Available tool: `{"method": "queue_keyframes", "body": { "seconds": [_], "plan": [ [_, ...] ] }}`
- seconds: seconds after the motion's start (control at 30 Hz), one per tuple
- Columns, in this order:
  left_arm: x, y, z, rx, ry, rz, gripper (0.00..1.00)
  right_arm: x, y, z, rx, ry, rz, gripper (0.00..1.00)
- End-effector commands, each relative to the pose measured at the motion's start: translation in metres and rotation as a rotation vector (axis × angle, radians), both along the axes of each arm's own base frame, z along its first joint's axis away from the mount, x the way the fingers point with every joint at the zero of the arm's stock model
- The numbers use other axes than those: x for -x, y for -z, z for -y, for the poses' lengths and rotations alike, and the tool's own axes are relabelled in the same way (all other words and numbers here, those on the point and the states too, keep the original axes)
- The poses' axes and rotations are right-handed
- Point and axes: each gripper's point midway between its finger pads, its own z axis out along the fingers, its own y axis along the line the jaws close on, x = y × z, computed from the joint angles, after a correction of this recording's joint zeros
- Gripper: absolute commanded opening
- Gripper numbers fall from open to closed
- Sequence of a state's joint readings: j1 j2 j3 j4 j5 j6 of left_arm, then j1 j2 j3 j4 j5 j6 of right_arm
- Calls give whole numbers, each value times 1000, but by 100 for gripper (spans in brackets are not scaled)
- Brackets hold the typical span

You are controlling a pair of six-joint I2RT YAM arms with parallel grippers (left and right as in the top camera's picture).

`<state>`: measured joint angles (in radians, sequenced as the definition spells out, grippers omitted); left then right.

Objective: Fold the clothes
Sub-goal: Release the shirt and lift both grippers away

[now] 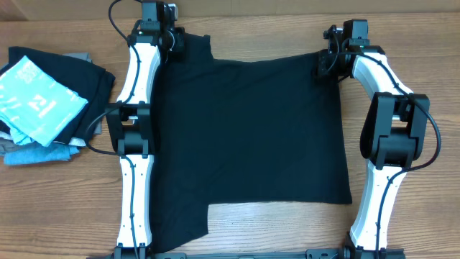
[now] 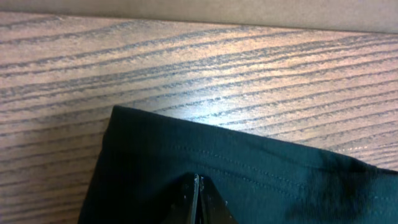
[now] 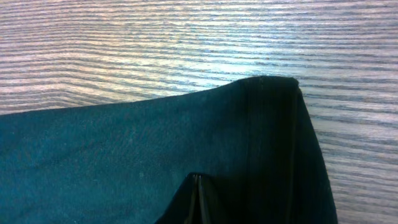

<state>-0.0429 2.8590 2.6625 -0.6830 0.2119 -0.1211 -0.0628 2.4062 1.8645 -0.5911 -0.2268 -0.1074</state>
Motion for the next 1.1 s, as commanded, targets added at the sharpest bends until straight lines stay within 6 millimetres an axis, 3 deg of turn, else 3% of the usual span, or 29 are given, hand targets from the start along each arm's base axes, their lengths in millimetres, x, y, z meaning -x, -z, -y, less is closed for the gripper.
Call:
{"method": "queue_keyframes", "body": {
  "seconds": [0.0,0.07,0.1,0.13,0.23,0.33,0.37,0.4,0.43,0.47,0.53,0.63,0.67,0.7,0.77,0.87,0.97,1.07],
  "plan": [
    [0,23,-5,-15,-1,-12,4,6,33,14,63,41,-52,12],
    [-11,-13,-7,-12,-6,56,4,-6,22,15,61,49,-6,38],
    [-16,-41,-8,-8,-11,102,4,-12,13,15,54,66,14,51],
    [-19,-67,-9,-8,-13,142,4,-20,-1,16,46,82,43,57],
    [-12,-192,-20,-22,-43,312,5,-45,-80,18,30,114,174,73],
    [22,-289,-39,-70,-114,407,11,-43,-159,19,31,116,240,82],
    [38,-309,-45,-81,-131,407,12,-33,-188,23,36,134,238,84],
    [67,-336,-51,-94,-147,388,16,-18,-214,32,45,190,217,86],
    [85,-346,-52,-97,-150,364,22,-2,-231,39,53,224,193,87],
    [107,-354,-53,-100,-148,324,28,11,-242,43,55,235,173,88],
    [148,-357,-51,-92,-138,226,56,44,-260,52,49,269,112,91],
    [206,-341,-38,-80,-92,30,80,102,-270,67,46,315,-25,100],
    [207,-341,-32,-66,-71,27,94,118,-269,71,40,336,-74,100],
    [212,-338,-8,7,7,-2,100,136,-263,74,25,376,-150,100],
    [216,-329,18,62,80,-48,100,153,-254,77,12,412,-231,100],
    [220,-302,34,26,97,-145,100,165,-247,80,-2,452,-274,100],
    [233,-279,32,-89,61,-237,100,180,-246,78,-7,469,-302,100],
    [269,-263,26,-243,-10,-331,100,203,-244,73,-23,518,-343,100]
  ]
}}
